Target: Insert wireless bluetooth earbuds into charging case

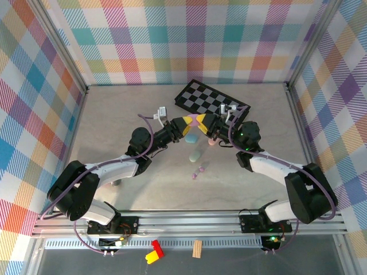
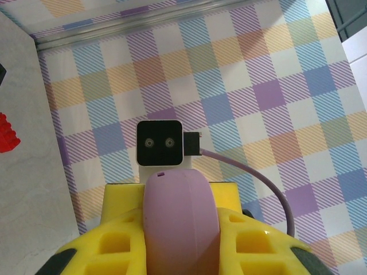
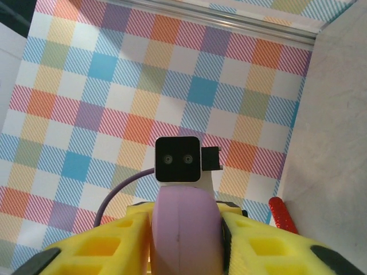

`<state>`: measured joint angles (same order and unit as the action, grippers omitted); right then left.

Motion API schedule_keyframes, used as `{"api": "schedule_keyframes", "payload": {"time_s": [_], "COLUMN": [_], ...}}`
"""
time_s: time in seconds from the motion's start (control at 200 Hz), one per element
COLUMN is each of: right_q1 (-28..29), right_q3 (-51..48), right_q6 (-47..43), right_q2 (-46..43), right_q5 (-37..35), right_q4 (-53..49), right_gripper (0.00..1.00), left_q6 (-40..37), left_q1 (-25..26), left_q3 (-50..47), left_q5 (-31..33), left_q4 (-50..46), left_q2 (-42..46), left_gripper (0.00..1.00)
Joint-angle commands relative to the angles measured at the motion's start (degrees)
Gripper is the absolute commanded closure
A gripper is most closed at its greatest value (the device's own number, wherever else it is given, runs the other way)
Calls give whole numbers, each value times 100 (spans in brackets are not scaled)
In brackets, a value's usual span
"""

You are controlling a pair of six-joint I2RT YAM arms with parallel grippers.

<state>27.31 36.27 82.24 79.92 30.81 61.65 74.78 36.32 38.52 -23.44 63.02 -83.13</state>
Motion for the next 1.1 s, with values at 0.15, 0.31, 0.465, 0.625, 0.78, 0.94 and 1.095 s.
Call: {"api": "schedule_keyframes", "payload": {"time_s": [0.15,0.31,0.465,0.625,0.78,0.94,1.095], "right_q1": [-63,-147,-187,-222,-226,-226,-226], "right_q3": [96,21,83,67,-6,51,70], "right_q6": [170,56,-87,14,488,755,793], "right_q2": [97,-174,-556,-852,-825,-905,-1077], "right_q5": [129,110,314,472,637,839,975], "right_q4": [551,83,-765,-1108,-672,-755,-1282], "right_gripper": [77,79,79,80,81,81,81], "left_q6": [-157,-1194,-3210,-5869,-7292,-7601,-7581], "left_q1": [86,86,60,51,34,15,3], "left_q3": [159,-117,-266,-391,-493,-552,-401], "left_q5": [-29,174,-15,-1234,-1371,-1501,-1434], "left_q4": [328,1067,910,767,716,1261,1394], "left_q2": [95,164,468,771,696,361,56], "left_gripper": [64,13,0,0,1,8,14]}}
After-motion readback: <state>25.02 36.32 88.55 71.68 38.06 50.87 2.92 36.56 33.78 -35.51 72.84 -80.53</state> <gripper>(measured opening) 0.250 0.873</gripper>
